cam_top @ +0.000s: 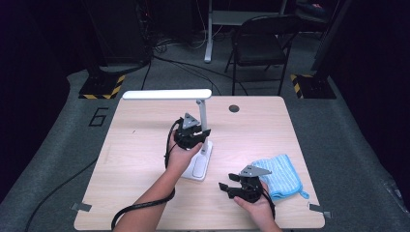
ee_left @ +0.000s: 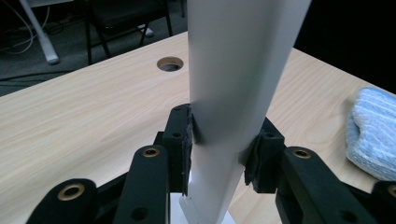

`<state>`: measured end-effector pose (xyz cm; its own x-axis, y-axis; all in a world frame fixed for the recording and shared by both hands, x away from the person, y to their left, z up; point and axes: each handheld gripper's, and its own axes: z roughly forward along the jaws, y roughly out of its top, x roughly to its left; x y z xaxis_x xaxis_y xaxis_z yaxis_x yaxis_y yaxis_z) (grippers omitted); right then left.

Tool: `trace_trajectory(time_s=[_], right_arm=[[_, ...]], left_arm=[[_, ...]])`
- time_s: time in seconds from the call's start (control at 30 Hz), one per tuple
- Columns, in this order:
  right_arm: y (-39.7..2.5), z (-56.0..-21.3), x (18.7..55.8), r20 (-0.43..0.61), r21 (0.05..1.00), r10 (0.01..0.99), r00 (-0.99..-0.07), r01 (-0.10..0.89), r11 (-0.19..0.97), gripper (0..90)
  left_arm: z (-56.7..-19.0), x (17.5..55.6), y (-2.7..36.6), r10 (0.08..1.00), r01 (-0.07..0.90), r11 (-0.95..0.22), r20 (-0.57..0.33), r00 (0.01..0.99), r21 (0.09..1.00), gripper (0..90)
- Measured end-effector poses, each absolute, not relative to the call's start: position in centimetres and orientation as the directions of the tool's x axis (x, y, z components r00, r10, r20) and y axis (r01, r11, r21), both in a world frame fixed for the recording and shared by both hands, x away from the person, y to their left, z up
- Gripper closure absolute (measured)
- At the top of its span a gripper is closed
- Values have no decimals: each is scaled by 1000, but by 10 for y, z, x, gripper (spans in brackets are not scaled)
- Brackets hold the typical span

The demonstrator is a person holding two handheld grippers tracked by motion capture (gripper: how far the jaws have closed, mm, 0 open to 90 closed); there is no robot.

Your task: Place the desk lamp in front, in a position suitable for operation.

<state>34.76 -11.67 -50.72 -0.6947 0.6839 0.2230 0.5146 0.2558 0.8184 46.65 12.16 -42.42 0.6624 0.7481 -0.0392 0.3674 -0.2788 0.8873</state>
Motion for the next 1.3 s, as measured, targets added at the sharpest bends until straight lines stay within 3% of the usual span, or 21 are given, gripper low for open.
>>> trace_trajectory(time_s=[0.33, 0.87, 0.97, 1.03, 1.3], right_arm=[[-118, -507, 348, 227, 821, 688, -689, 515, 245, 402], [-116, -509, 349, 241, 810, 690, -682, 534, 245, 400], [-115, -509, 349, 236, 813, 690, -684, 528, 245, 399], [-115, -508, 350, 240, 813, 692, -681, 531, 241, 396], [-110, -498, 359, 235, 830, 686, -688, 510, 227, 396]], left_arm=[[-425, 453, 119, 674, 335, -305, -46, 737, 891, 752], [-424, 427, 129, 550, 298, -354, -60, 833, 886, 760], [-422, 423, 131, 549, 303, -348, -69, 833, 887, 729], [-418, 420, 135, 553, 303, -337, -74, 830, 891, 651], [-415, 410, 151, 569, 317, -315, -89, 817, 894, 631]])
